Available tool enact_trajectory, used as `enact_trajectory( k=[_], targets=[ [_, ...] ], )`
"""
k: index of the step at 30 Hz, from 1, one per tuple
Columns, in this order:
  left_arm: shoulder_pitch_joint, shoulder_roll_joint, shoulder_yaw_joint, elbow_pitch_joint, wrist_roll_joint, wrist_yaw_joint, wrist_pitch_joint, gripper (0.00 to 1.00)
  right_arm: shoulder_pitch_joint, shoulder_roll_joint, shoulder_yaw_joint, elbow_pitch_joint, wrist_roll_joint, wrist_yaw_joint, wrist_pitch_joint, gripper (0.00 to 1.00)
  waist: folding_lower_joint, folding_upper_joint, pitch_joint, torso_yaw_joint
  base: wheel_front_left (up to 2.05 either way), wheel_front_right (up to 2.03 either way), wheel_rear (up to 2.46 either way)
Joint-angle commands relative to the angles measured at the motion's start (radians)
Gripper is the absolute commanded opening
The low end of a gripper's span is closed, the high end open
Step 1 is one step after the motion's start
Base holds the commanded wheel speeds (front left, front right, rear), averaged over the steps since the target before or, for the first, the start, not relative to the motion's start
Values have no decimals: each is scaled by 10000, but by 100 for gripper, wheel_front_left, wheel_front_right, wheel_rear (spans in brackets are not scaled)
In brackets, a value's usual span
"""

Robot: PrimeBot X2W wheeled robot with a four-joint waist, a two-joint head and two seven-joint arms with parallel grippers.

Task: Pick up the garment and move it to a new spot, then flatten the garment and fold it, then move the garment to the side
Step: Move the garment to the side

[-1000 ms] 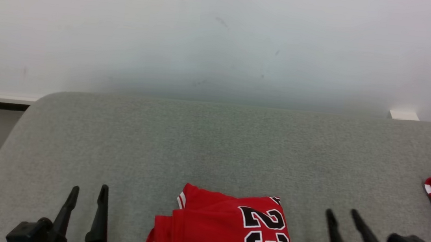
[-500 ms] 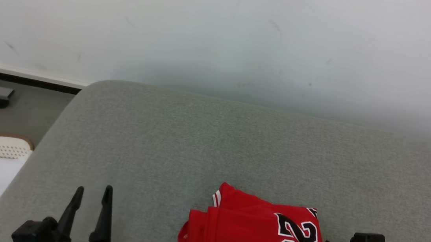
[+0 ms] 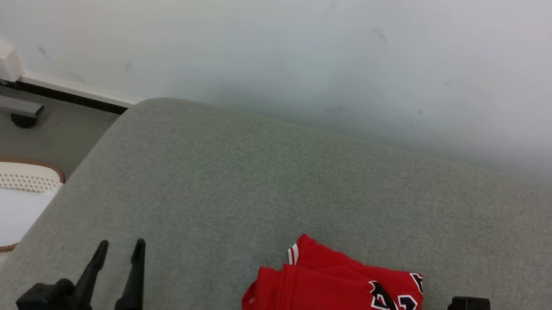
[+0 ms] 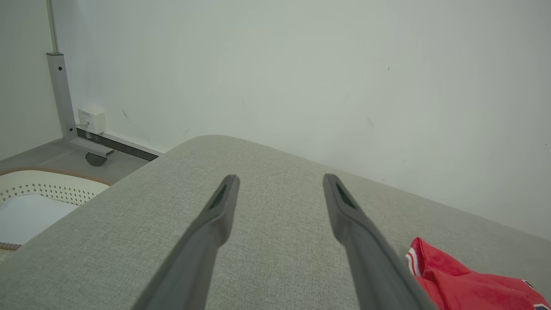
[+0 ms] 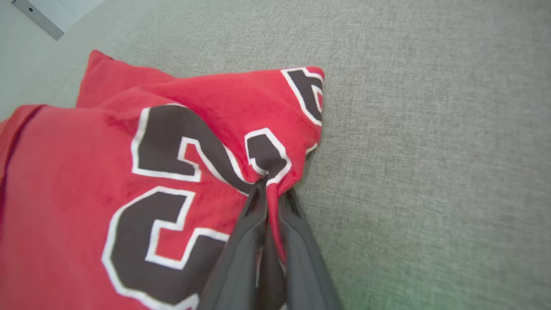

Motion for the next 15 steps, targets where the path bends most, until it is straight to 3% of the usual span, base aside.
enact_trajectory(
  k=[1, 8, 15],
  targets=[
    [48, 28, 0, 19, 3, -26, 5, 100, -29, -7, 78, 123, 26, -29, -36, 0, 0, 0, -10, -65, 0, 0, 0],
    [83, 28, -206, -126, 53, -26, 5, 100, -755, -315, 94, -272, -135, -29, -510, 0, 0, 0, -83, -624, 0, 0, 0],
    [-113, 29, -812, -335, 0, -27, 5, 100, -1413, -827, -1, -756, -290, -29, -518, 0, 0, 0, -87, -1669, 0, 0, 0]
  ],
)
